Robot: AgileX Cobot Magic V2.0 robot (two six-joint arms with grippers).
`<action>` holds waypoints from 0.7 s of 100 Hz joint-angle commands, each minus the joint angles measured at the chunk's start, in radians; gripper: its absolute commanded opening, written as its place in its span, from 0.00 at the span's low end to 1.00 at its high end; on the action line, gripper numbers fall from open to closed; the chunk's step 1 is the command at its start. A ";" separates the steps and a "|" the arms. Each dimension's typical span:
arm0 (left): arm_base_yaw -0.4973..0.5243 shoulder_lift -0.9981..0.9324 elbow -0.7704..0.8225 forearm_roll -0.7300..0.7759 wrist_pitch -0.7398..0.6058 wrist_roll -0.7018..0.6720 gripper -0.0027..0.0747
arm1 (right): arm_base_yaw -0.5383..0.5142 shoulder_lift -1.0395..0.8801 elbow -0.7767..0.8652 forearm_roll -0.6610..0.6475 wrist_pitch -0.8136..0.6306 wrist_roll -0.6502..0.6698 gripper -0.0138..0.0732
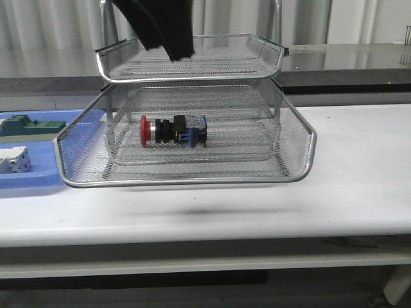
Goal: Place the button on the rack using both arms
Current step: 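Withdraw the left gripper up and away from the rack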
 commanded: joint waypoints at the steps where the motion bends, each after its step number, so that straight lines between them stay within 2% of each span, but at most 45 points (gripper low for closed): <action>1: 0.061 -0.103 -0.019 -0.011 0.027 -0.043 0.65 | -0.005 -0.001 -0.034 -0.010 -0.045 -0.007 0.08; 18: 0.200 -0.218 0.066 -0.069 -0.007 -0.054 0.59 | -0.005 -0.001 -0.034 -0.010 -0.045 -0.007 0.08; 30: 0.288 -0.319 0.180 -0.125 -0.093 -0.054 0.58 | -0.005 -0.001 -0.034 -0.010 -0.045 -0.007 0.08; 50: 0.380 -0.516 0.432 -0.153 -0.292 -0.057 0.58 | -0.005 -0.001 -0.034 -0.010 -0.045 -0.007 0.08; 70: 0.403 -0.753 0.695 -0.155 -0.550 -0.059 0.58 | -0.005 -0.001 -0.034 -0.010 -0.045 -0.007 0.08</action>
